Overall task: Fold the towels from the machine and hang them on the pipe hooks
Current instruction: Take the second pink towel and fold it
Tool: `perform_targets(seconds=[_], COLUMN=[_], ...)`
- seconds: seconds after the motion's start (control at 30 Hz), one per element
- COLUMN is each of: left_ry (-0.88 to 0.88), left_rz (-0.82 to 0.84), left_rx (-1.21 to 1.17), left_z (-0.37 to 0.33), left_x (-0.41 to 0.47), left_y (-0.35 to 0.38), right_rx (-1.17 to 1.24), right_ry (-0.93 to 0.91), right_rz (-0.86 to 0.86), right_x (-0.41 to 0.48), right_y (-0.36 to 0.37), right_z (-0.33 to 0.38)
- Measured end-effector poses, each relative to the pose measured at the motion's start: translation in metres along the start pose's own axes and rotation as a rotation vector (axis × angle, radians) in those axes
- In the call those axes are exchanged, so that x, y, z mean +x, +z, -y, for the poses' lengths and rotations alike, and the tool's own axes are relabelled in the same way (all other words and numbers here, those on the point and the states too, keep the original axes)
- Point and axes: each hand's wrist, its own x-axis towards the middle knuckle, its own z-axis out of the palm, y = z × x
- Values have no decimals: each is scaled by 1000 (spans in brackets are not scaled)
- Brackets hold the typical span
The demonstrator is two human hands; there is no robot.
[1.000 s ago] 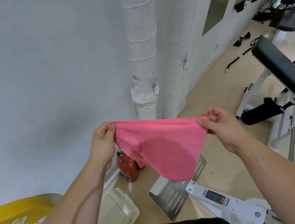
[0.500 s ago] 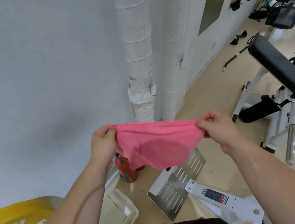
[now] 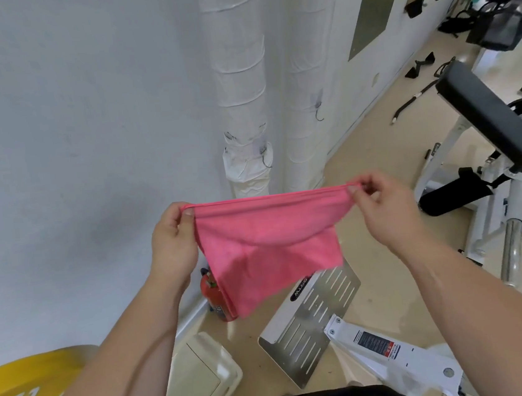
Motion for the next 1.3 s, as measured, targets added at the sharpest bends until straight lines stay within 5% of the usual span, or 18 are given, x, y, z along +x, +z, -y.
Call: perform_targets(seconds=[0.27, 0.7, 0.9, 1.1, 1.3], left_ry=[-197, -378, -280, -109, -105], left_rz=[-42, -64, 117, 285, 271], left_rx=[-128, -170, -177, -98, -40], left_z=[-2, -12, -41, -58, -47], left_x=[2, -38, -67, -81, -82], left_y=[2, 12, 34, 44, 44], right_rx=[275, 372, 238, 102, -24], right_ry=[142, 324, -22, -235, -341], right_rz=[50, 122, 418, 458, 446], right_x=[5, -27, -44, -41, -36], right_y=[-1, 14, 31, 43, 45], right_z=[4, 14, 39, 52, 57])
